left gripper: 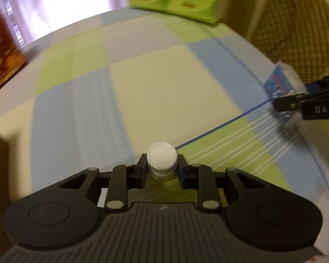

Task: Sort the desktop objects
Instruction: 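Lift the floss case and pill bottle and carry both over the box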

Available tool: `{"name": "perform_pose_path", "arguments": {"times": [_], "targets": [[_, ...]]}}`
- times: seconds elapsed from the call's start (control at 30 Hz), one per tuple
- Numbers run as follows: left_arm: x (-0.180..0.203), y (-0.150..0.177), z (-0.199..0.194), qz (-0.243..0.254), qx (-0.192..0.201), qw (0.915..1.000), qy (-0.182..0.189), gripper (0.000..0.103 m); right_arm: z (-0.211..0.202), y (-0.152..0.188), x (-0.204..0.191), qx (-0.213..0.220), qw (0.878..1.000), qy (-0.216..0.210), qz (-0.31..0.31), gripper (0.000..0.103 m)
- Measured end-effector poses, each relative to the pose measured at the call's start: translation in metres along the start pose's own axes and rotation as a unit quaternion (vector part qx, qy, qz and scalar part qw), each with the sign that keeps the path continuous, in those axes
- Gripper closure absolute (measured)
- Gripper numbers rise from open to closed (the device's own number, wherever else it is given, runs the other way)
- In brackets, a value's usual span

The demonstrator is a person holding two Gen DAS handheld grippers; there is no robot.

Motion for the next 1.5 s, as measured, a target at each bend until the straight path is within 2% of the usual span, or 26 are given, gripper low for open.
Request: {"name": "perform_pose_path", "arguments": {"times": [0.1,0.17,0.33,0.63,1.1,1.5], "targets": [[-0.017,0.011,-0.007,-0.028,-0.008,0.9995,-0.013,0.081,0.002,0.002,-0.004,-0.001,1.000,0.006,-0.020,0.068],[-0.024,0.019,-0.013,-0.040,-0.013,0.9989,-0.022,0.081,0.002,0.005,-0.008,-0.008,1.000,-0.006,-0.026,0.074],[-0.029,0.043,-0.029,-0.056,-0.020,0.9978,-0.029,0.081,-0.007,0.023,-0.032,-0.022,0.997,-0.052,-0.049,0.076],[-0.017,0.082,-0.064,-0.077,-0.029,0.9965,-0.008,0.081,-0.038,0.063,-0.092,-0.044,0.986,-0.136,-0.089,0.076],[-0.030,0.112,-0.159,-0.119,0.020,0.9927,0.001,0.081,-0.098,0.071,-0.163,-0.020,0.965,-0.208,-0.158,0.076],[-0.083,0.142,-0.235,-0.156,0.064,0.9855,-0.025,0.081,-0.137,0.066,-0.246,0.010,0.940,-0.264,-0.218,0.076]]}}
Point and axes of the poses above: each gripper's, at about its wrist camera, not at the fingertips, and z roughly the way its jaws point, x to its right, y to its underside, the point moved 6 cm from there along z, roughly the way its jaws point, and after that the axes turned 4 degrees about -y, right-handed, at the moved point
